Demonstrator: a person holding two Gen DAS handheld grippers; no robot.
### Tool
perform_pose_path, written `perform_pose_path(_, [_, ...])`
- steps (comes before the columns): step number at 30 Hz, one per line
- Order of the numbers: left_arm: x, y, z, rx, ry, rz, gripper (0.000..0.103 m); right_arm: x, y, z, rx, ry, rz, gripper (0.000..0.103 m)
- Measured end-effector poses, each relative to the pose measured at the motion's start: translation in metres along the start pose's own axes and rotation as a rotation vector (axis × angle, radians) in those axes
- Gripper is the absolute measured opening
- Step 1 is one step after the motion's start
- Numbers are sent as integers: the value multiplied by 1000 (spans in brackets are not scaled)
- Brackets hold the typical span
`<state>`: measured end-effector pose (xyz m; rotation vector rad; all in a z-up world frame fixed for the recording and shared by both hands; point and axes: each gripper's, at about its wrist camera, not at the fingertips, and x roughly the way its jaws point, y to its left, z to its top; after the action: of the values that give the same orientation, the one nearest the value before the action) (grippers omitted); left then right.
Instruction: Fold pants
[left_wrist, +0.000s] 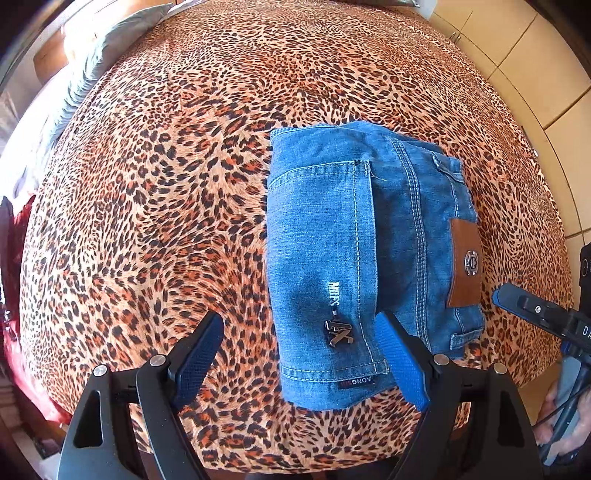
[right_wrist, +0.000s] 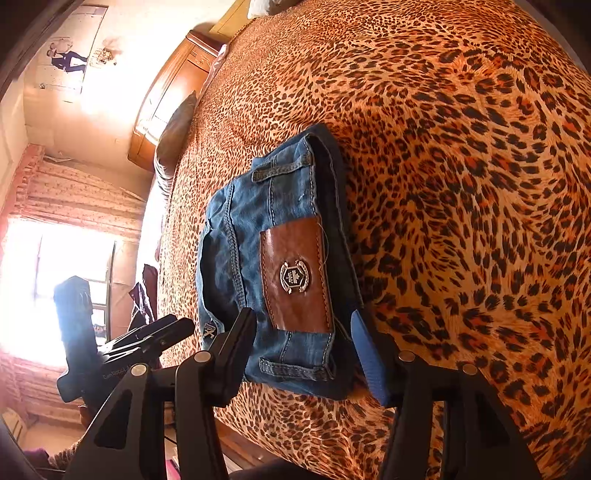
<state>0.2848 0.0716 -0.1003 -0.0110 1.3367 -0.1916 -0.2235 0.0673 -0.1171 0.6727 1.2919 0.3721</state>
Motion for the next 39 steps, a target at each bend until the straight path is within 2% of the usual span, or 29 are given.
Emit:
perform_pose_path(3, [-6, 2, 0, -1, -10, 27, 84, 1, 0, 3, -7, 4, -8, 62])
perform_pose_path(6, [-10, 18, 2, -72, -4, 13, 84, 3, -1, 10, 0, -10, -16, 70])
perform_pose_path(9, [-2, 45, 5, -208, 46, -79, 84, 5, -9, 23, 32, -19, -3, 75])
perform_pose_path(12, [10, 67, 8, -329, 80, -168, 85, 13, -18, 33, 63, -3, 20, 75])
perform_pose_path(15, [24, 74, 16, -404, 100, -234, 85, 25, -26, 40, 77, 16, 15, 75])
perform_pose_path(18, [39, 69, 27, -417, 111, -272, 85, 35, -34, 43, 104, 22, 17, 75])
perform_pose_path(21, [51, 67, 39, -434, 113, -309, 85, 40, -40, 42, 130, 12, 58, 75])
perform_pose_path(25, [62, 80, 42, -498, 124, -409, 85, 35, -50, 40, 162, -8, 100, 76])
perform_pose_path(28, [74, 91, 39, -517, 163, -517, 90, 34, -57, 37, 167, 0, 138, 77])
perform_pose_path(32, [93, 82, 45, -461, 250, -616, 91, 39, -51, 43, 130, 19, 158, 79])
perform_pose_path(35, [105, 74, 52, -411, 288, -621, 92, 48, -51, 47, 145, 47, 205, 79])
perform_pose_path(37, [112, 69, 54, -392, 308, -645, 102, 55, -50, 48, 155, 63, 242, 79])
perform_pose_path(39, [116, 62, 58, -371, 329, -679, 102, 60, -52, 50, 172, 60, 272, 79])
